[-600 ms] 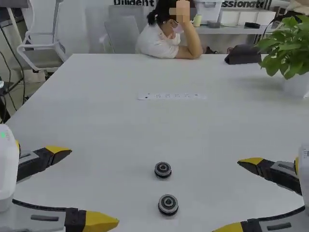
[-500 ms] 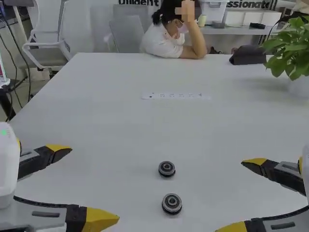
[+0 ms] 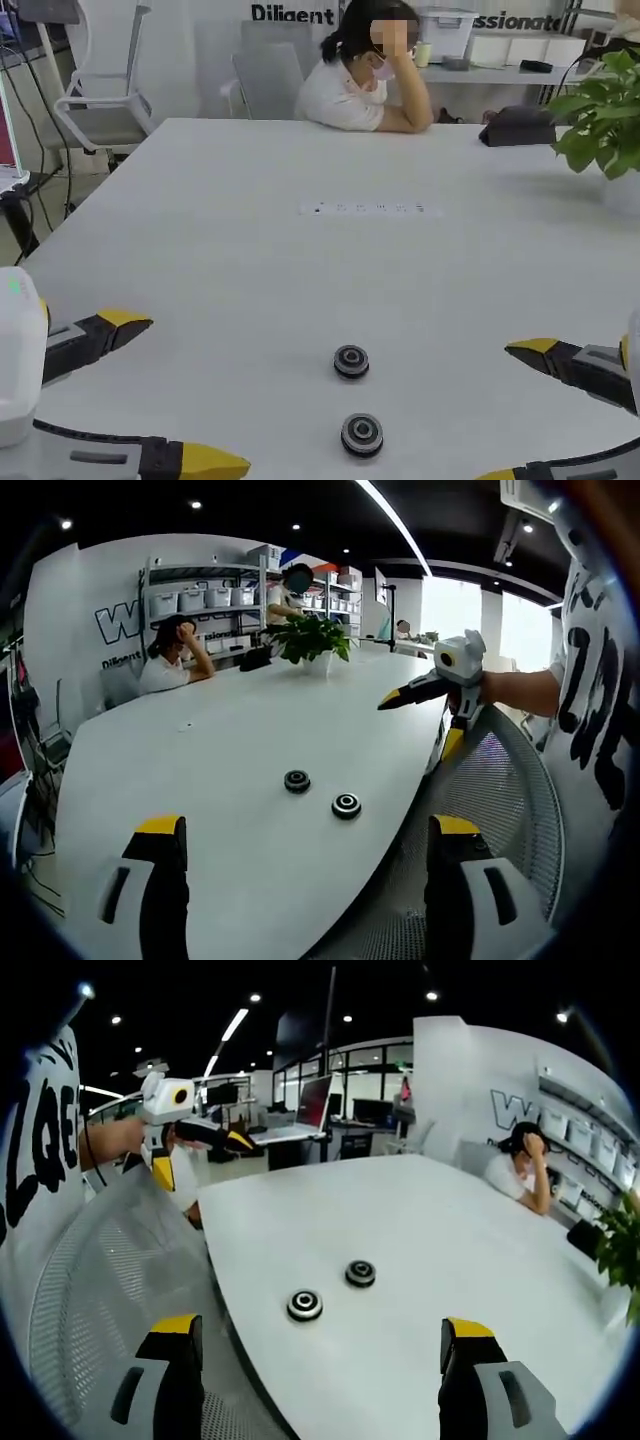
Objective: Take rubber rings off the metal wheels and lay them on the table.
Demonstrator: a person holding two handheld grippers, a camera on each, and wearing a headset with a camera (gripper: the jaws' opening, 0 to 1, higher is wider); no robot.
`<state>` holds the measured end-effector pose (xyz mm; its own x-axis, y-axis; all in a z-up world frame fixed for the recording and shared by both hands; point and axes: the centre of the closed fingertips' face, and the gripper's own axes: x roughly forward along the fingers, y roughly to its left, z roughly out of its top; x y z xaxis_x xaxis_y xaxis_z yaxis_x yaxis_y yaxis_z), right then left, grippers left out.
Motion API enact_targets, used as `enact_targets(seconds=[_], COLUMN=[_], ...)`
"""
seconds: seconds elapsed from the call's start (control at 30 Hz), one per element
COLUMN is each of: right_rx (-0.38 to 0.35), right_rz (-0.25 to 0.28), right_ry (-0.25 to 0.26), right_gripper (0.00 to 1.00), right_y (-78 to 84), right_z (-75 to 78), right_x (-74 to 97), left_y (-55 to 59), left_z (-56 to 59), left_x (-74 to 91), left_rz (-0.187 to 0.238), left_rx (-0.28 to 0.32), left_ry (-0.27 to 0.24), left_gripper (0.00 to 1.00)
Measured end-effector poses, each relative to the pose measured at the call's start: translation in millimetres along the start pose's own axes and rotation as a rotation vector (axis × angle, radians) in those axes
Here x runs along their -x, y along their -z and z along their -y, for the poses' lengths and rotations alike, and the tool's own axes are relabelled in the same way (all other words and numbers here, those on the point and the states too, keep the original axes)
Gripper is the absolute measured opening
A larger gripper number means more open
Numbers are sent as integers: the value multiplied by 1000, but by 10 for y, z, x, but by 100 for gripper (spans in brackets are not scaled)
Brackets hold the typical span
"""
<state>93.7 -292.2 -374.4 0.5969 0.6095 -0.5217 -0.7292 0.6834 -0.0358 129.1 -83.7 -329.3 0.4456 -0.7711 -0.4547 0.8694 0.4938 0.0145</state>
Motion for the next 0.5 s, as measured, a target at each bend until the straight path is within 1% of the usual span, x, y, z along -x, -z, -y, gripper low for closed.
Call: enact_targets(seconds=[0.13,0.33,0.5], right_rx=[-3,-5,0], right_rz=[2,6,-6], right_ry=[3,7,3], right_gripper=[99,99,99], right_y=[4,10,46], right_z=[27,59,58], right_x=[5,6,2], left_y=[2,-27,-17], left_z=[-15,-49,-52], left_x=[-11,-50,-113], left_rz=[-3,-3,-9], left_rx=[1,-1,-7], left_ry=[-1,0,8], left_gripper=[99,99,99])
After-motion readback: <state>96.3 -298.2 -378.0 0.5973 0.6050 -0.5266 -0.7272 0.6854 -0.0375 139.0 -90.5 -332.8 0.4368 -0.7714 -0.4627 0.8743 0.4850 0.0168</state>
